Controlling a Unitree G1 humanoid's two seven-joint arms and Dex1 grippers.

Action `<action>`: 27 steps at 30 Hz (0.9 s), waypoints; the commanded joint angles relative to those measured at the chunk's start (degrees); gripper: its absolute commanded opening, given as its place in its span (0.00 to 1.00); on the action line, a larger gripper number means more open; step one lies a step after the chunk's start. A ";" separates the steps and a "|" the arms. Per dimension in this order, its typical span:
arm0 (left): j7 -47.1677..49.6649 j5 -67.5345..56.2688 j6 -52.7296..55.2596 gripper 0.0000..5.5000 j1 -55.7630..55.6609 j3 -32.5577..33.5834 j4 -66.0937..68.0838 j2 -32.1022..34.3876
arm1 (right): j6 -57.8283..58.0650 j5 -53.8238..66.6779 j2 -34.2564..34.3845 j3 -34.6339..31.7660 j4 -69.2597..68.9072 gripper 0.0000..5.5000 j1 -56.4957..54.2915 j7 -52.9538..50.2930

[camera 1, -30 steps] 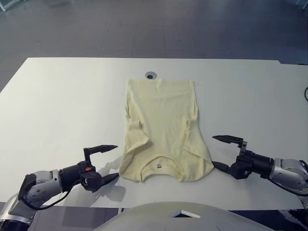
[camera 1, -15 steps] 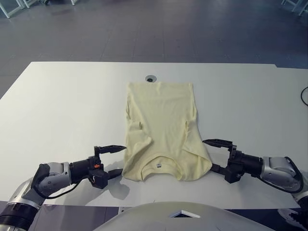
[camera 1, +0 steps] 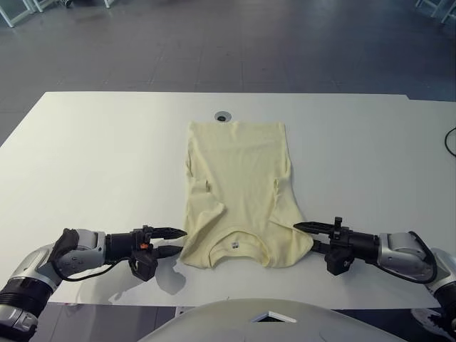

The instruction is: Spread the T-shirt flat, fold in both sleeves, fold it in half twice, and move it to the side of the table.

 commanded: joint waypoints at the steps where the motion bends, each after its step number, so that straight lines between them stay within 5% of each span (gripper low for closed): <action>1: -3.87 5.09 2.56 0.51 -0.95 -4.56 1.87 0.17 | 2.65 -5.69 -0.04 3.23 2.16 0.26 0.93 2.45; 6: -5.07 6.15 4.65 0.64 -3.59 -7.36 1.74 -0.20 | 3.16 -5.74 -0.12 3.77 2.20 0.08 0.62 1.76; 10: -9.10 1.84 6.67 0.49 -5.22 -11.29 0.43 0.82 | 3.80 -5.47 -0.06 3.90 1.85 0.00 0.41 1.35; 25: -15.07 -5.12 7.55 0.01 -6.85 -15.19 -2.66 4.22 | 5.38 -0.36 -1.84 2.63 -1.87 0.00 1.03 2.59; 27: -15.52 -7.33 7.83 0.00 -7.14 -14.77 -4.03 5.33 | 6.74 3.34 -2.97 2.18 -4.72 0.00 1.08 4.13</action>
